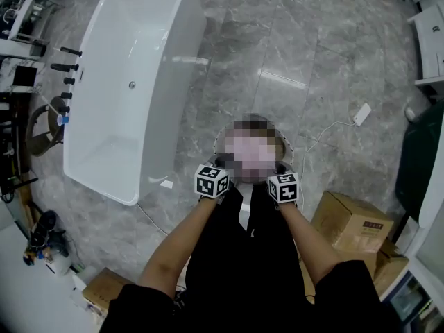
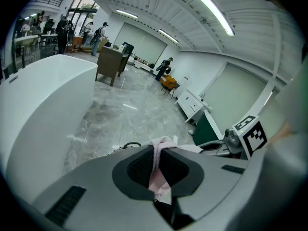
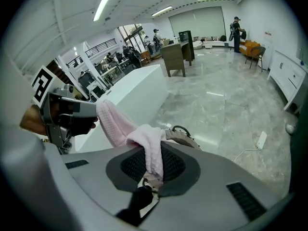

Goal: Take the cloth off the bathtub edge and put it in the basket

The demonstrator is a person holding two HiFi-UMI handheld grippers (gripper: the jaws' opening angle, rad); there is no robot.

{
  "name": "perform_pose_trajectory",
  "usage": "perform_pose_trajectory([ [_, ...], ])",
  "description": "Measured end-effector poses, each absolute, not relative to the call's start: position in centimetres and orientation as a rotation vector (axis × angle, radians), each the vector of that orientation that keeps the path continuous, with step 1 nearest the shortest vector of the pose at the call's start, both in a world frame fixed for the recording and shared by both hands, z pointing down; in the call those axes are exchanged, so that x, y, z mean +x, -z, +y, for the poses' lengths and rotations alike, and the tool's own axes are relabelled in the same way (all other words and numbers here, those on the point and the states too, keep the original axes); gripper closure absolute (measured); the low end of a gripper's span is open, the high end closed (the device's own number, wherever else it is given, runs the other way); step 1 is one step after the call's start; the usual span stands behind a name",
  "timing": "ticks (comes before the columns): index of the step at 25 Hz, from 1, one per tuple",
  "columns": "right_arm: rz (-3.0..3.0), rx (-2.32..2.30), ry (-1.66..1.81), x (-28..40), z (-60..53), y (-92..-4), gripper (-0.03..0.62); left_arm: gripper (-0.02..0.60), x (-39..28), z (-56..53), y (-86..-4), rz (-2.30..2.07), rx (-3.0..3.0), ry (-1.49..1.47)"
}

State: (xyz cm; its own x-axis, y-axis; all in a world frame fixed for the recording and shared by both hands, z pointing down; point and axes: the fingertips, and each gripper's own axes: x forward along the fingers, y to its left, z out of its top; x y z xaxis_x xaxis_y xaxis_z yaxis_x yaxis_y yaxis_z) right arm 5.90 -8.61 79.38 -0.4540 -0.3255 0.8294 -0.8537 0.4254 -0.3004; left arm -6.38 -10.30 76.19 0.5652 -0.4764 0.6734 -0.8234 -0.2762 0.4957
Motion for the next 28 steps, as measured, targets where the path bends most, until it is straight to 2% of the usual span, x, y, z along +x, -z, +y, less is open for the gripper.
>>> perform_pose_trajectory([
  [10, -1.909, 0.947, -0.960, 8.7, -8.5, -85.0, 0.548, 0.552, -2.9, -10.3, -83.3, -0.953, 1.936, -0.624],
  [18, -1.847, 0.902, -0.995, 10.0, -8.4, -94.4, 0.548, 0.551, -3.7, -9.5, -95.3, -0.944, 1.869, -0.745],
  [27, -1.833, 0.768, -1.014, 10.8, -9.3, -98.6, 0.545, 0.534, -4.5, -9.3, -98.0, -0.973, 1.842, -0.739],
  [28, -1.826, 0.780, -1.005, 11.2, -9.7, -98.7, 0.517, 0.518, -4.5, -9.5, -98.1, -0.978, 1.834, -0.731],
])
